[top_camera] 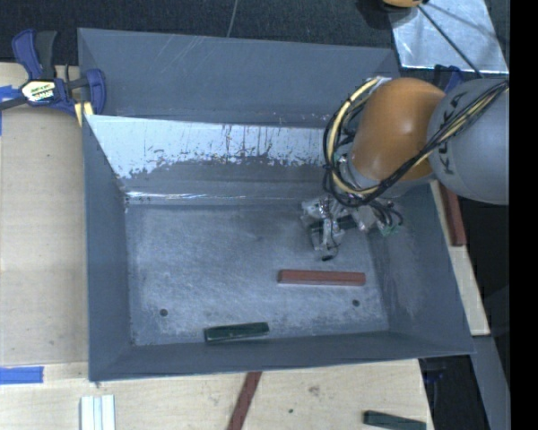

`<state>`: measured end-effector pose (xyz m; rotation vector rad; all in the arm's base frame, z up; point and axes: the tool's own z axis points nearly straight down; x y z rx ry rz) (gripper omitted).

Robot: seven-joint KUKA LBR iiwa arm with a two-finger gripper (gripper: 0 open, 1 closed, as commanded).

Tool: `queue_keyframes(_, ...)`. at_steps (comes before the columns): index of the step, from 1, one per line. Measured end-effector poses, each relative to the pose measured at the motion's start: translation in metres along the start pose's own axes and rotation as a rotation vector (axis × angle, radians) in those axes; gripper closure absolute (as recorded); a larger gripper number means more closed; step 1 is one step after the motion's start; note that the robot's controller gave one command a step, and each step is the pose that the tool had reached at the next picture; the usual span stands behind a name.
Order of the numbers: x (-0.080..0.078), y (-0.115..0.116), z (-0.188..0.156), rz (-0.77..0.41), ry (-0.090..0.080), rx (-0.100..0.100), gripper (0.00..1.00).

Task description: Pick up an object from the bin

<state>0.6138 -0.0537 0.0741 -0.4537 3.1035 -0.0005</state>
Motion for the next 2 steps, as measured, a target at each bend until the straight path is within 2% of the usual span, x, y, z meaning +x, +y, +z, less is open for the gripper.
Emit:
queue_keyframes(1,0.000,0.000,0.000,0.001,0.000,0.000,1.00)
queue_keyframes(2,-0.013,0.009,-0.139,-0.020,0.000,0.000,1.00)
